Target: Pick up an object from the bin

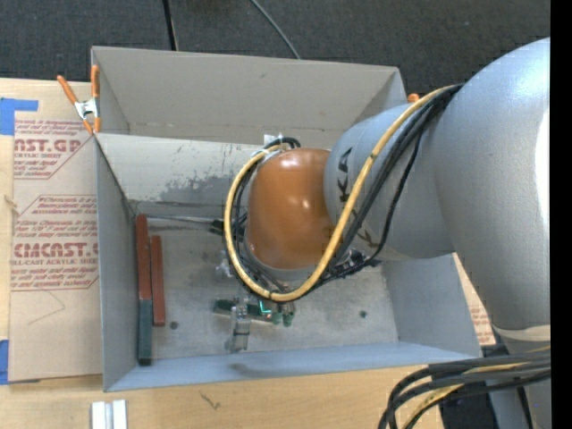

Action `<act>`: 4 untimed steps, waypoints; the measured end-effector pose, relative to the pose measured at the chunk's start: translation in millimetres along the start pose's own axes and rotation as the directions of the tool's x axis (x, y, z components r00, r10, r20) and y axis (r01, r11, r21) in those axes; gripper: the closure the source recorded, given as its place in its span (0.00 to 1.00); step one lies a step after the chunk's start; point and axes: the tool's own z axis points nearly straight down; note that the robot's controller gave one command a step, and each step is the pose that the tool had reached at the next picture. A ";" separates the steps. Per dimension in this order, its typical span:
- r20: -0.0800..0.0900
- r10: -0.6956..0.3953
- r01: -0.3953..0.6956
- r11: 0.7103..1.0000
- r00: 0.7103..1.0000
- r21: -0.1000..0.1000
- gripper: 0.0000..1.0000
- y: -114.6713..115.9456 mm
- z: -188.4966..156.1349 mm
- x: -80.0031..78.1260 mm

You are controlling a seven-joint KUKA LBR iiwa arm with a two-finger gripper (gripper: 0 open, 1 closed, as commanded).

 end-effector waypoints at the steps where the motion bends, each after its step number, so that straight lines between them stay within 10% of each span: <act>1: 0.007 0.001 -0.001 1.000 1.000 -0.001 0.00 -0.5 -4.1 -2.1; 2: 0.007 -0.348 0.348 0.938 0.938 0.002 1.00 -34.9 60.9 -34.0; 3: 0.007 -0.348 0.348 0.937 0.937 0.001 1.00 -34.7 60.9 -34.0; 4: 0.018 -0.252 0.252 0.968 0.968 0.002 1.00 -22.1 -138.5 -53.4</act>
Offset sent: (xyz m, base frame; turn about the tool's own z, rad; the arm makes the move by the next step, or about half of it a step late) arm 0.0339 -0.0352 -0.0605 -0.3561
